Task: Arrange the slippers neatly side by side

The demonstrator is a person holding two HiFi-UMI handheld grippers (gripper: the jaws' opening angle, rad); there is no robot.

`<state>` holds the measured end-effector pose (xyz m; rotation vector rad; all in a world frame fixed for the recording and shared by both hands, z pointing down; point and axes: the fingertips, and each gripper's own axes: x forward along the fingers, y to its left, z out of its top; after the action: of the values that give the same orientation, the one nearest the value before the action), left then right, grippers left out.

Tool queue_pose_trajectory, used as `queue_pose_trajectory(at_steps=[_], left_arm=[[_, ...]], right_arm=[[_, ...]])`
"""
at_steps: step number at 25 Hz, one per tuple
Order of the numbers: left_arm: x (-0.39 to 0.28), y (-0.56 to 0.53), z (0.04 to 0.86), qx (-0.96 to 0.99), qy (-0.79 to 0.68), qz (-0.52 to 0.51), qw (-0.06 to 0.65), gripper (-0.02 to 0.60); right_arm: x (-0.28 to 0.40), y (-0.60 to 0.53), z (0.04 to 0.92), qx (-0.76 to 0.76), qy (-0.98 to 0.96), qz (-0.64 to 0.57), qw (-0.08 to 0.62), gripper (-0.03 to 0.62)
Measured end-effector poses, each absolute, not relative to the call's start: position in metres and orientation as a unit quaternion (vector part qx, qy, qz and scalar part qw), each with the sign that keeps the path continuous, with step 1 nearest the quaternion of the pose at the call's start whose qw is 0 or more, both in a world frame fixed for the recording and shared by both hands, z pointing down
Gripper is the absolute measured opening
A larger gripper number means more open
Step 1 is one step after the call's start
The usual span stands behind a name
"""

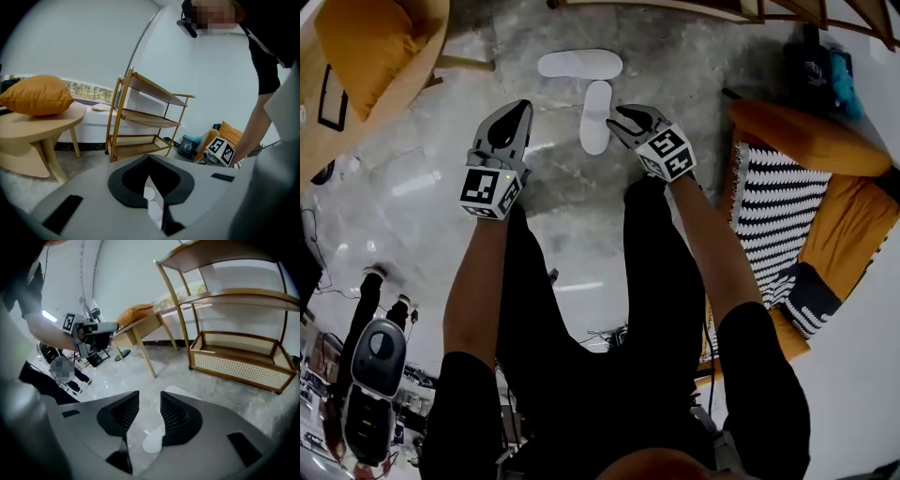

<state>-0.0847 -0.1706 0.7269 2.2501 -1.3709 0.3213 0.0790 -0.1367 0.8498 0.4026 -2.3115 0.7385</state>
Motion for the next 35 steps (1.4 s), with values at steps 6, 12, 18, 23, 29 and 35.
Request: queue_pose_trajectory(at_steps=[6,12,18,23,29,35], left_arm=[[-0.097,-0.145,0.771,0.823,-0.492,0.135,0.249,0.014],[-0.109,-0.139,0.805,0.827,-0.488,0.14,0.241,0.014],[-0.105,-0.145,0.842,0.834,-0.479,0.13,0.241,0.014],[-0.103,-0.152,0.866,0.843,-0.467,0.129,0.236,0.014],[-0.108,-0.157,0.883,0.843,-0.467,0.127,0.234,0.014],[-0.107,-0.151,0.892,0.843,-0.466,0.129,0.237,0.014]], right_arm=[[0.069,-0.101,0.92,0.105,-0.872,0.281,0.386,0.157],[0.068,-0.088,0.977,0.091,-0.861,0.278,0.416,0.156],[0.068,-0.073,1.032,0.057,-0.851,0.268,0.448,0.156],[0.071,-0.063,1.072,0.041,-0.837,0.267,0.476,0.156],[0.063,-0.044,1.094,0.008,-0.825,0.278,0.492,0.15],[0.07,-0.03,1.121,-0.03,-0.79,0.28,0.544,0.081]])
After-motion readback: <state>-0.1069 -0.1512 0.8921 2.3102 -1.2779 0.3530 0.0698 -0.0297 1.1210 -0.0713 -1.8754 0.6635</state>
